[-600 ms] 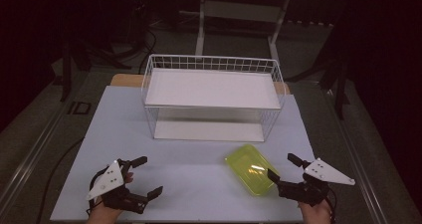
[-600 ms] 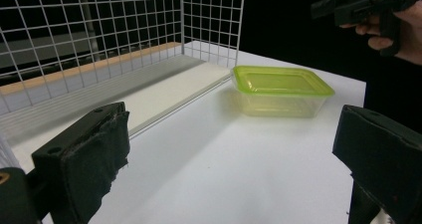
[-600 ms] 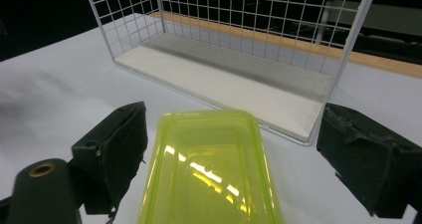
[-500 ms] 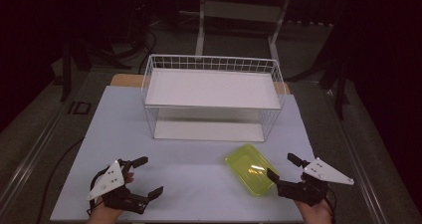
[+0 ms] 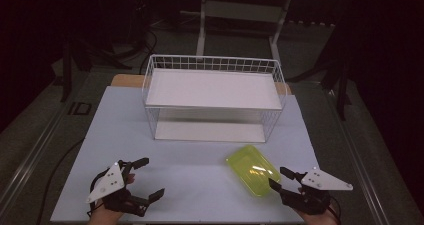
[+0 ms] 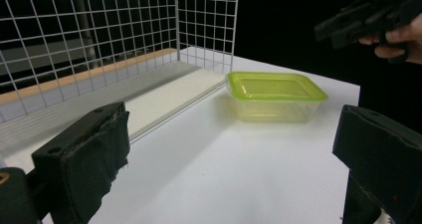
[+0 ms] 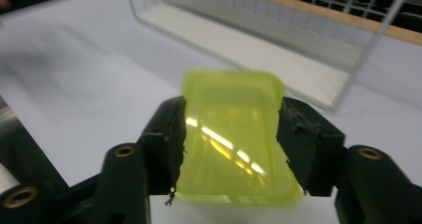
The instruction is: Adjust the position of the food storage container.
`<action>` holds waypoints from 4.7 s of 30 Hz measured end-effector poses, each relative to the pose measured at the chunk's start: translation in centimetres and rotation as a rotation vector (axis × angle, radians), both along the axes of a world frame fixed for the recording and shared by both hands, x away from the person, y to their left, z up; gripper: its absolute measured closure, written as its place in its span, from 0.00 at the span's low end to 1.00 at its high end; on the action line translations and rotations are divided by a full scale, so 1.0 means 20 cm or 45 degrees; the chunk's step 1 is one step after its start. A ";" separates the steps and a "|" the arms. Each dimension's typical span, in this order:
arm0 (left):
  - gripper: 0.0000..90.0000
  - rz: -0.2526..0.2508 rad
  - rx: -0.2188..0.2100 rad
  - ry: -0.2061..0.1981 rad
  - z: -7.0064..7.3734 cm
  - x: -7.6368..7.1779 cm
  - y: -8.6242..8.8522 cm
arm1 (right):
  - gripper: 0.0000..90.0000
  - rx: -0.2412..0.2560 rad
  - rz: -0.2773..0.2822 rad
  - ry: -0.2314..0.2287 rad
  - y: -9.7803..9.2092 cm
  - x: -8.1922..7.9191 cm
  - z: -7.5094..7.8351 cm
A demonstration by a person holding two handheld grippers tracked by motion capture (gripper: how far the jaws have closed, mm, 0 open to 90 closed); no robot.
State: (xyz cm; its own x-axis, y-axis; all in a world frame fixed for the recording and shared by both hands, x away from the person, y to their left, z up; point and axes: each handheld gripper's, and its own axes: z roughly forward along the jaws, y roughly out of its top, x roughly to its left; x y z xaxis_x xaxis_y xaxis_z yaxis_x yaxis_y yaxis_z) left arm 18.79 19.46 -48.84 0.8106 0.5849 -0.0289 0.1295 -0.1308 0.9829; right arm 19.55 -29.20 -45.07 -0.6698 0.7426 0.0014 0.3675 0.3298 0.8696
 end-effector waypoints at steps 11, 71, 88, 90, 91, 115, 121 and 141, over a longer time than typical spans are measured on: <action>0.02 -0.010 0.012 0.000 0.00 0.00 -0.02 | 0.94 -0.071 -0.022 0.219 -0.10 -0.03 -0.16; 0.02 -0.036 0.049 0.028 -0.02 0.00 -0.05 | 1.00 -0.248 -0.171 0.320 -0.03 0.54 -0.39; 0.02 -0.041 0.051 0.040 -0.02 0.00 -0.05 | 1.00 -0.227 -0.033 0.296 0.17 0.66 -0.42; 0.02 -0.038 0.047 0.044 -0.03 0.00 -0.05 | 1.00 -0.231 -0.025 0.289 0.20 0.67 -0.42; 0.02 -0.035 0.046 0.046 -0.03 0.00 -0.05 | 1.00 -0.225 -0.015 0.293 0.22 0.67 -0.42; 0.02 -0.033 0.049 0.066 -0.04 0.00 -0.05 | 1.00 -0.202 0.116 0.311 0.53 0.71 -0.43; 0.02 -0.030 0.045 0.069 -0.04 -0.01 -0.04 | 1.00 -0.200 0.133 0.318 0.57 0.71 -0.44; 0.02 0.016 0.014 0.081 -0.04 0.00 -0.04 | 0.93 -0.177 0.088 0.236 0.46 0.63 -0.30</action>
